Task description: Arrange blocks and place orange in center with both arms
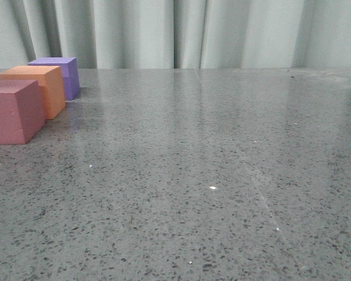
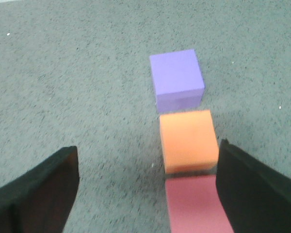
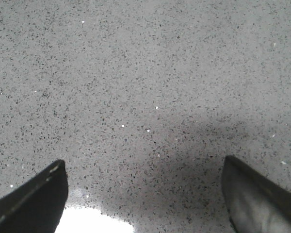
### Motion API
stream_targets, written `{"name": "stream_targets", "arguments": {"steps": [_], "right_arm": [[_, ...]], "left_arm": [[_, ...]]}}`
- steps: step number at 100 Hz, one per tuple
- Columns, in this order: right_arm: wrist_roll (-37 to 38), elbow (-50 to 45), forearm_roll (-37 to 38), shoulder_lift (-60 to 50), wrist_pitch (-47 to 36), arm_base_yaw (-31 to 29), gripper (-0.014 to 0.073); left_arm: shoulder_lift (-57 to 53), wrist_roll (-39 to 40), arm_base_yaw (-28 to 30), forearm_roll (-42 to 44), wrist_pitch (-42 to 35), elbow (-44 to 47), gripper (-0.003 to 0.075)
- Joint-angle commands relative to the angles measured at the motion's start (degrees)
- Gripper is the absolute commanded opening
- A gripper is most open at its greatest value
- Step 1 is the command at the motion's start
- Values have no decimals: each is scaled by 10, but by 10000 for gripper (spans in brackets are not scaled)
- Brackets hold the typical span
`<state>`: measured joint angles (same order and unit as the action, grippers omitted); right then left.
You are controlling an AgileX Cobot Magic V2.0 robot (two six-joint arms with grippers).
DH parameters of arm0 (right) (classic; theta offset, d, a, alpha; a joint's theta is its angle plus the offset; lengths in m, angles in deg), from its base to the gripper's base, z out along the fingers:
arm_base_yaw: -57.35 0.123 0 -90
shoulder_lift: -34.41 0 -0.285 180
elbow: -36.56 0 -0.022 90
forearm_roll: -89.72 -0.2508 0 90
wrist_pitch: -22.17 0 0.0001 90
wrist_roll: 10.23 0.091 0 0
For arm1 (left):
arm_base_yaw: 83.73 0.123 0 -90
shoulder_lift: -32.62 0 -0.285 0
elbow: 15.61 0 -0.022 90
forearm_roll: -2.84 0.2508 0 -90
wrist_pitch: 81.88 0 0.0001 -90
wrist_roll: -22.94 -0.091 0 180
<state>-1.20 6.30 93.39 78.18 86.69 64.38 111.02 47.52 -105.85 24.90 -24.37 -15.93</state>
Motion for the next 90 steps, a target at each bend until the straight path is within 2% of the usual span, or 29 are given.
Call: {"name": "stream_targets", "arguments": {"steps": [1,25,55,75,90], "right_arm": [[-3,12,4,1,-28,1,636],[-3,12,4,1,-28,1,636],[-3,12,4,1,-28,1,636],[-3,12,4,1,-28,1,636],[-3,12,4,1,-21,1,636]], "left_arm": [[-57,16,2,19,-20,30,558],[-212,73,2,63,-43,202,557],[-408,116,2,30,-33,347,557],[-526,118,2,-2,-32,422,557],[-563,118,2,-2,-25,440,557]]}}
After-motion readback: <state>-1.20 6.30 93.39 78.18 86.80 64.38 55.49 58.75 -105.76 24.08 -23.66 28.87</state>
